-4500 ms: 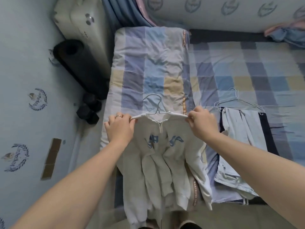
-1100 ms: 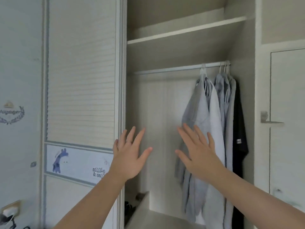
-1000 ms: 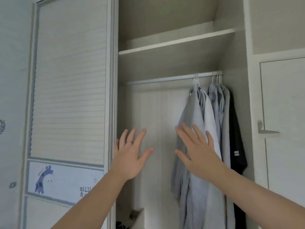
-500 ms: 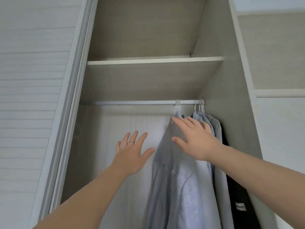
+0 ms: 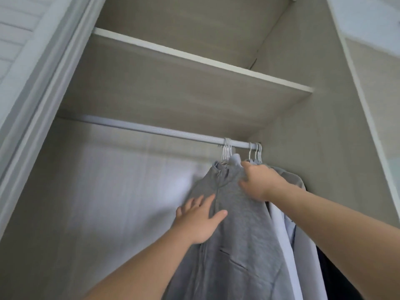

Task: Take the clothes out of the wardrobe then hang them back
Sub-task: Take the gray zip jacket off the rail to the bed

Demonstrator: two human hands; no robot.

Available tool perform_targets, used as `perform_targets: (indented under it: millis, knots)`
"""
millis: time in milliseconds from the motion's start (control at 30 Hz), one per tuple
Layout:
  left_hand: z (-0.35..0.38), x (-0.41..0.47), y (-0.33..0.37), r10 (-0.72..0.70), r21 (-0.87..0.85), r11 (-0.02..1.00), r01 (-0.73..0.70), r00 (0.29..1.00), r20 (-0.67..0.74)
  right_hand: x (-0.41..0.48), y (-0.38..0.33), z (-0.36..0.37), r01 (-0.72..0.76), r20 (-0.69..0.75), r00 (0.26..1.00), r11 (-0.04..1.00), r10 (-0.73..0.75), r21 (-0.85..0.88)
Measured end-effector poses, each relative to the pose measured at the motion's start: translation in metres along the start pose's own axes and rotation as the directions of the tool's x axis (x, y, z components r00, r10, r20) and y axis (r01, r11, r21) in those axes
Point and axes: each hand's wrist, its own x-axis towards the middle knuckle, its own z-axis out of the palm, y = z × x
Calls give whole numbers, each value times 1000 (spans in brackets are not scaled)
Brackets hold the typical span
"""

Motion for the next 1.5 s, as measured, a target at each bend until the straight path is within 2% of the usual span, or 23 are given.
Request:
perform_targets:
  millis: [100, 167, 233, 300, 367, 400, 467, 533, 600, 700, 767, 833, 867, 933, 1000, 1167, 1267, 1400, 1500]
  knots:
    - [11, 16, 0, 21, -110, 994, -19, 1000, 15, 17, -6, 4, -18, -94, 996, 989, 4, -145]
    - [14, 24, -2, 37, -261, 965, -31, 999, 16, 30, -9, 2, -15, -84, 996, 996, 8, -87]
    - [16, 31, -4, 74, -452, 889, -70, 997, -9, 42, -14, -6, -65, -37, 997, 998, 64, -11]
    - [18, 35, -4, 143, -522, 839, -152, 988, -58, 55, -21, -14, -150, 5, 989, 988, 150, 43]
    - [20, 38, -3, 177, -601, 775, -195, 980, -90, 61, -28, -21, -247, 90, 968, 959, 236, 137]
    - [20, 40, -2, 181, -646, 738, -195, 979, -89, 64, -31, -21, -277, 148, 958, 929, 247, 245]
    - [22, 44, 2, 184, -702, 688, -185, 980, -78, 64, -37, -23, -394, 341, 907, 787, 248, 475]
    - [25, 48, 5, 162, -737, 655, -165, 984, -76, 65, -41, -21, -502, 507, 835, 672, 213, 544]
    - [27, 52, 8, 147, -754, 638, -153, 986, -76, 71, -38, -17, -557, 557, 797, 639, 232, 531]
    - [32, 57, 12, 140, -766, 626, -145, 987, -72, 78, -43, -12, -537, 485, 827, 655, 284, 532]
    - [34, 59, 13, 136, -764, 628, -147, 988, -78, 78, -51, -8, -437, 309, 895, 765, 321, 472]
    - [36, 59, 13, 124, -754, 643, -137, 990, -74, 76, -57, -5, -248, 171, 963, 934, 208, 257]
    - [36, 57, 14, 122, -747, 651, -135, 990, -72, 74, -57, -5, -219, 150, 970, 954, 191, 204]
    - [36, 55, 14, 120, -738, 661, -136, 990, -74, 72, -55, -5, -239, 95, 970, 945, 222, 225]
    - [35, 52, 15, 115, -715, 687, -132, 991, -72, 64, -54, -7, -265, 36, 963, 907, 268, 327]
    - [32, 48, 14, 103, -602, 787, -137, 991, -91, 64, -52, 3, -237, -53, 956, 869, 287, 434]
    - [27, 44, 13, 92, -515, 848, -126, 992, -91, 66, -47, 2, -260, -117, 922, 814, 369, 520]
    - [16, 41, 13, 88, -335, 927, -168, 966, -242, 67, -27, -6, -178, -211, 915, 814, 344, 553]
    - [3, 40, 18, 38, -316, 931, -184, 908, -418, 55, -9, -12, -103, -307, 910, 871, 277, 480]
